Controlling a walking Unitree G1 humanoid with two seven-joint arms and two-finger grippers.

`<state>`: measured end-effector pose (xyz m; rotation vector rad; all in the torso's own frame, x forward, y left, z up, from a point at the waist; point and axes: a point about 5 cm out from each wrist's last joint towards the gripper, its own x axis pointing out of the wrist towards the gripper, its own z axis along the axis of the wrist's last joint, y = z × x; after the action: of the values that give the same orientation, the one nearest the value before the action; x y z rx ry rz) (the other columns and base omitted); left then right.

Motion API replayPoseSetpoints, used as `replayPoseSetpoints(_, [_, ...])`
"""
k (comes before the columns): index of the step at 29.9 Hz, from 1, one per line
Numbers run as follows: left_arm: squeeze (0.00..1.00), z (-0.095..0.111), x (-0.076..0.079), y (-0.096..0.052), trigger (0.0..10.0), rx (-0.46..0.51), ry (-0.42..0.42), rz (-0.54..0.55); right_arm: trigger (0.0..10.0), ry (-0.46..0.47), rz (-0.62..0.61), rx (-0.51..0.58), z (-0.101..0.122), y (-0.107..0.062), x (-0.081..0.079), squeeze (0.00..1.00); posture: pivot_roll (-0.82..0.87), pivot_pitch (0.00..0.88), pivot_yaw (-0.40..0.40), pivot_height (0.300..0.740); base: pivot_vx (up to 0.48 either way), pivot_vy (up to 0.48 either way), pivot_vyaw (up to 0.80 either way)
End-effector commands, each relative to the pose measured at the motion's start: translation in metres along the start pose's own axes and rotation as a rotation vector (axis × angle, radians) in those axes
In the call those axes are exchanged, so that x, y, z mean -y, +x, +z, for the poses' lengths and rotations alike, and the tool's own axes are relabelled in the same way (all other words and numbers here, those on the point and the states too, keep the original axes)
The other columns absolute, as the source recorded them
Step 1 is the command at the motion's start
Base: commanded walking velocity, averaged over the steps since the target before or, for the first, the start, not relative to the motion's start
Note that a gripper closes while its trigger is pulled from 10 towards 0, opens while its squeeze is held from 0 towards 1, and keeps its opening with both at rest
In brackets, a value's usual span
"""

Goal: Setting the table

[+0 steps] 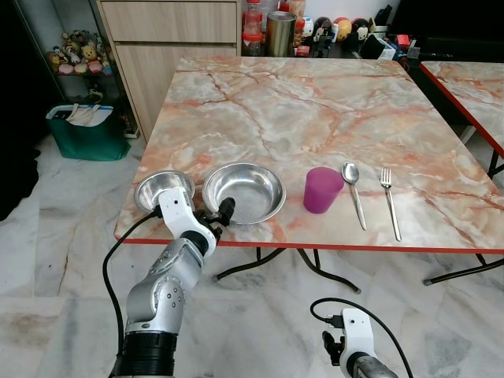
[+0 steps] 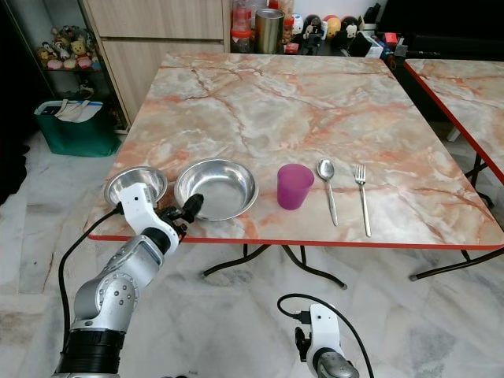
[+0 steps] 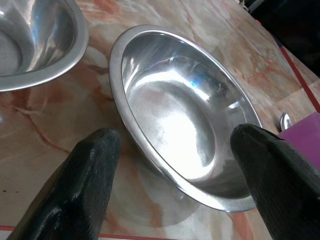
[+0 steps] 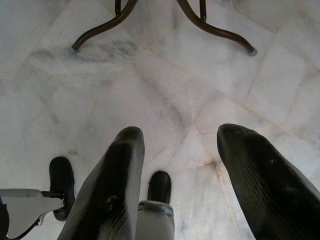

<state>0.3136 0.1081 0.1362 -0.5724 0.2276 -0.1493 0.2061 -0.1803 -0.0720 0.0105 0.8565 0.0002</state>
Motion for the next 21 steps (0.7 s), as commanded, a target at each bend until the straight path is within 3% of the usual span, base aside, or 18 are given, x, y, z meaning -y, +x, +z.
replayPoseSetpoints(1, [0.00,-0.005,0.000,0.002,10.0,-0.035,0.013,0.024,10.0,0.008,-0.002,-0.001,-0.002,0.000,0.000,0.00,0.07,0.095,-0.021,0.740,0.000,0.000,0.00])
replayPoseSetpoints(21, [0.00,-0.006,-0.001,0.015,10.0,-0.018,-0.014,0.161,10.0,0.012,-0.003,-0.003,-0.003,-0.001,0.000,0.00,0.06,0.092,-0.018,0.740,0.000,0.000,0.00])
